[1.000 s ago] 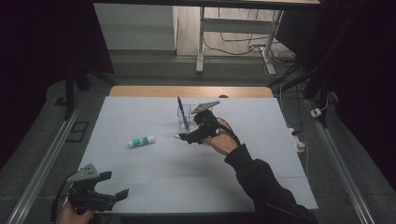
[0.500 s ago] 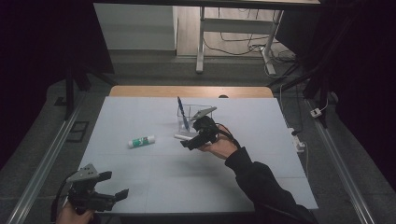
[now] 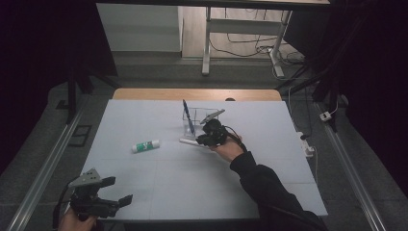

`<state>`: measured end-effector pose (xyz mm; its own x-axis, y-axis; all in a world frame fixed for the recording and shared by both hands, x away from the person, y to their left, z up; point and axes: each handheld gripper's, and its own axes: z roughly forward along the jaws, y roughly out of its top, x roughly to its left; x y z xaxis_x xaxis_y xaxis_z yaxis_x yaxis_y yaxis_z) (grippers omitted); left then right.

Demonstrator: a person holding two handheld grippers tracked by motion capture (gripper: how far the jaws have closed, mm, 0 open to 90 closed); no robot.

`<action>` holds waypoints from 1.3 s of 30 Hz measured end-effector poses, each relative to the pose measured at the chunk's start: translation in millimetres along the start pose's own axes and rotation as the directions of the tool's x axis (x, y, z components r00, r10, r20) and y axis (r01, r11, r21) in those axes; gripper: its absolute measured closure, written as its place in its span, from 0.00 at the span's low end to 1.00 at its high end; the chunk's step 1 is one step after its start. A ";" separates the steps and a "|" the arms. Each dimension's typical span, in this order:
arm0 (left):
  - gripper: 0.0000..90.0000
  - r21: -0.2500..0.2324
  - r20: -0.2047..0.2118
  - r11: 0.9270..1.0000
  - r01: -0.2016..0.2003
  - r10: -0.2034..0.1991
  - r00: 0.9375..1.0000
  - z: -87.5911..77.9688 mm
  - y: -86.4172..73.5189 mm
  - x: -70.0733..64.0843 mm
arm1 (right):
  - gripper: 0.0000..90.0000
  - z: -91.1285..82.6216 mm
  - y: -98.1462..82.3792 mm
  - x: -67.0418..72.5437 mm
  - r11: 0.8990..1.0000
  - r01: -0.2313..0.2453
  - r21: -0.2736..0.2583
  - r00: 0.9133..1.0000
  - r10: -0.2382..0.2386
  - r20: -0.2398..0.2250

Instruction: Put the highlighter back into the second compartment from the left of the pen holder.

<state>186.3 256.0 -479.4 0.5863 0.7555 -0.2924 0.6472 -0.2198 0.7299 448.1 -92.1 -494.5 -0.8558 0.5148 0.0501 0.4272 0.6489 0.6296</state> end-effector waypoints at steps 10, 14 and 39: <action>0.02 0.002 0.001 1.000 -0.001 0.001 1.000 0.1 0.0 0.0 | 1.00 19.6 -4.2 -11.9 1.000 -0.010 0.029 0.999 0.009 0.054; 0.02 0.001 -0.001 1.000 -0.004 0.004 1.000 0.2 0.0 -0.3 | 1.00 21.4 -7.9 -16.1 0.999 -0.030 0.033 0.998 0.028 0.055; 0.02 0.000 -0.006 1.000 -0.014 0.014 1.000 0.2 0.2 -1.7 | 0.99 8.0 -27.7 27.0 0.995 0.028 0.093 0.998 -0.022 -0.060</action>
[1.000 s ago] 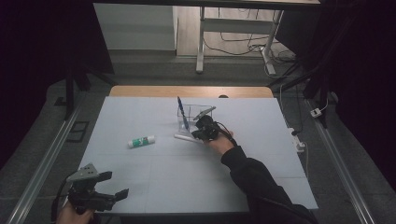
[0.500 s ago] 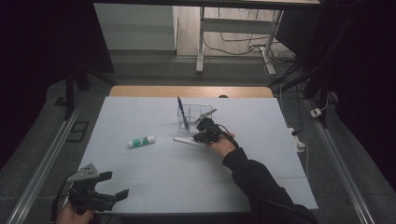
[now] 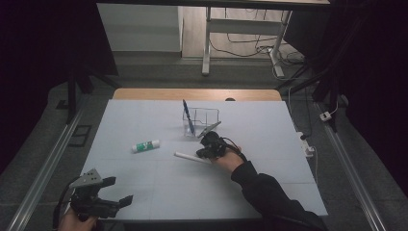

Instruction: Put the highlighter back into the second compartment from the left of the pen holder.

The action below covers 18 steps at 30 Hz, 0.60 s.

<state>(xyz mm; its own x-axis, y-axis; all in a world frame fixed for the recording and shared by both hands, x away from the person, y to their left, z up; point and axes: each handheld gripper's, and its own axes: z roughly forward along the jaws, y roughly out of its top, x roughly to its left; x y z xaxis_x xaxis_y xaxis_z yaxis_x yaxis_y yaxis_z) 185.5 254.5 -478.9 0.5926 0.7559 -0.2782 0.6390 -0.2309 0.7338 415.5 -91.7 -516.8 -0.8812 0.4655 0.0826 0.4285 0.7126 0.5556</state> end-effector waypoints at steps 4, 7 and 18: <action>0.02 0.000 0.000 1.000 -0.002 0.002 1.000 0.2 0.1 -0.3 | 0.98 -4.7 -2.8 2.5 1.000 0.000 -0.004 1.000 0.000 0.000; 0.02 0.001 -0.001 1.000 -0.001 0.001 1.000 0.2 0.1 -0.3 | 0.92 -11.9 -3.3 3.4 0.999 -0.008 -0.032 1.000 0.008 0.005; 0.03 0.005 -0.002 1.000 -0.003 0.003 1.000 0.6 0.3 -0.3 | 0.33 -8.1 10.1 21.2 0.998 0.060 -0.015 0.998 -0.060 0.000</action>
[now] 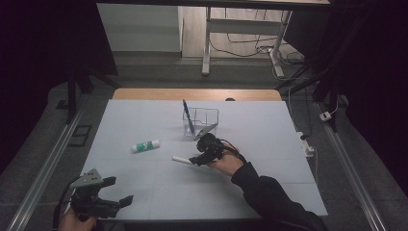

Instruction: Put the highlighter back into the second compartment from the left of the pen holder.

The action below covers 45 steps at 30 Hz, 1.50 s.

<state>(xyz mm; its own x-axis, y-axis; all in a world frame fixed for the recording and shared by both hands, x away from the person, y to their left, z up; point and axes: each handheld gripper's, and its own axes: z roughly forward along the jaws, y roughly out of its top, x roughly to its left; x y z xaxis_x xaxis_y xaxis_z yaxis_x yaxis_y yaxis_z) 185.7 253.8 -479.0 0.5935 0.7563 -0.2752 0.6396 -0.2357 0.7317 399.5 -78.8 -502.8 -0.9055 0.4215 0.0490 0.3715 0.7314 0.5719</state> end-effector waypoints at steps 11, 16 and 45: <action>0.03 0.000 0.000 1.000 -0.001 0.001 1.000 -0.2 -0.2 0.1 | 0.05 28.1 7.1 9.5 0.996 0.062 0.062 0.998 -0.061 -0.010; 0.03 0.000 0.000 1.000 -0.003 0.003 1.000 -0.4 -0.4 0.0 | 0.10 32.9 8.6 10.7 0.993 0.090 0.076 0.996 -0.090 0.001; 0.03 -0.002 0.004 1.000 -0.009 0.009 1.000 -0.9 -0.7 -0.2 | 0.88 6.6 13.9 13.8 0.988 0.152 -0.016 0.988 -0.152 -0.021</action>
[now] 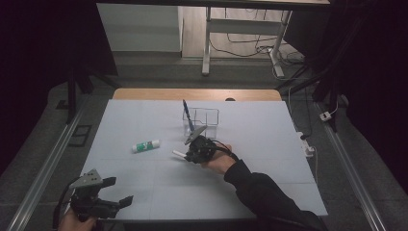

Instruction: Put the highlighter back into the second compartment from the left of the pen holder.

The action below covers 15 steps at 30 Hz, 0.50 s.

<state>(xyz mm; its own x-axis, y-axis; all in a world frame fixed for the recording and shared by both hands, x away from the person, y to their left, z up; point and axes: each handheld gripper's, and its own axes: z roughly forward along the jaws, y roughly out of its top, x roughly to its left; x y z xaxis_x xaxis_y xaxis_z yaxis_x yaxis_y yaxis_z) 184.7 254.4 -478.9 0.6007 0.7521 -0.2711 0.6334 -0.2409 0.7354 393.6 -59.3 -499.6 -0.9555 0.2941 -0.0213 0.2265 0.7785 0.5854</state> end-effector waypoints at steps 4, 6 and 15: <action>0.03 -0.001 0.000 1.000 0.001 -0.001 1.000 -0.1 0.0 0.0 | 0.88 -11.8 2.4 -1.6 0.998 -0.026 -0.064 1.000 0.027 0.012; 0.03 -0.002 0.001 1.000 0.002 -0.002 1.000 -0.1 -0.1 0.2 | 0.88 -17.7 3.9 -1.8 0.995 -0.036 -0.095 0.999 0.038 0.014; 0.03 0.001 0.012 1.000 0.003 -0.003 1.000 0.5 0.0 0.6 | 0.88 -40.9 9.4 -4.5 0.978 -0.064 -0.198 0.996 0.074 0.042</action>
<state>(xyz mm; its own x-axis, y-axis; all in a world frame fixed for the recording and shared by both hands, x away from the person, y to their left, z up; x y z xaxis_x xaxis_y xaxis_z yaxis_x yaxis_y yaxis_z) 185.3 254.6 -479.4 0.6044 0.7456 -0.2807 0.6355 -0.2388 0.7342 392.2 -76.0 -460.8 -0.9275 0.3736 -0.0119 0.2454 0.6326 0.7345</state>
